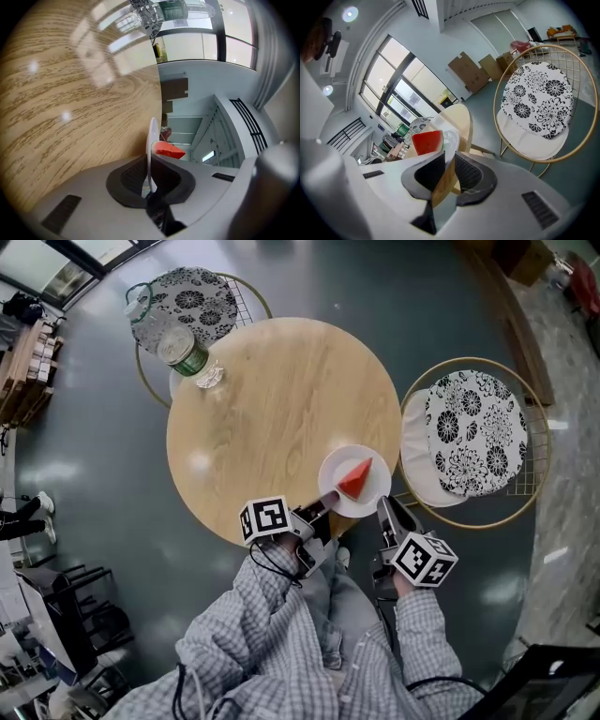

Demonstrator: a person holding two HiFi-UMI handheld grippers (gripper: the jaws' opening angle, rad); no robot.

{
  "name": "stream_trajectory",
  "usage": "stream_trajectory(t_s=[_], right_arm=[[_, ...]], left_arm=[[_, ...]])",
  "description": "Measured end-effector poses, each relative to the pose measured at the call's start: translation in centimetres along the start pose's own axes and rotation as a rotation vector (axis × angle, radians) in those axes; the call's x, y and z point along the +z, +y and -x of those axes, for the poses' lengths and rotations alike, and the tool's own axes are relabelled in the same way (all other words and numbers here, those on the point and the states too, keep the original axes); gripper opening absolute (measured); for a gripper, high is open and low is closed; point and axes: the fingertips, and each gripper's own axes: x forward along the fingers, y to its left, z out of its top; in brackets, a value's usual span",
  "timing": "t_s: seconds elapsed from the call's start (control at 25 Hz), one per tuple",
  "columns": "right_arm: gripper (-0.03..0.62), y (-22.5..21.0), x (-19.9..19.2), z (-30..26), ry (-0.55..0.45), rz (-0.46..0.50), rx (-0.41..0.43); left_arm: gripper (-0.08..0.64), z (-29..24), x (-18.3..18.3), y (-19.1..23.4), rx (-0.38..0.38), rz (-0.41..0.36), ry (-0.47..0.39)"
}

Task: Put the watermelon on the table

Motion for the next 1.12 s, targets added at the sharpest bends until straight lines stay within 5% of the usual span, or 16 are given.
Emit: stream_trajectory(t_s=[0.48,0.72,0.84,1.12], right_arm=[[0.069,-0.6,-0.6,-0.6,0.041,0.015,-0.049],[0.069,-0.3,-0.3,0.5,0.040,0.163,-0.054],[0.071,0.3,-0.2,1.2,0.071,0.343,-0.078],[0.070,6.4,-2.3,1.1,0.188,0.971,-0.011]], left_arm=[[0.021,-0.3,0.2,0.6,0.053,-0.005,0.011],[0.021,-0.4,0.3,0.6,0.060,-0.011,0.016],[0.021,-0.6,0.4,0.5,0.063,-0.014,0.023],[0.021,-0.7,0.2,0.7,0.071,-0.008,0.020]])
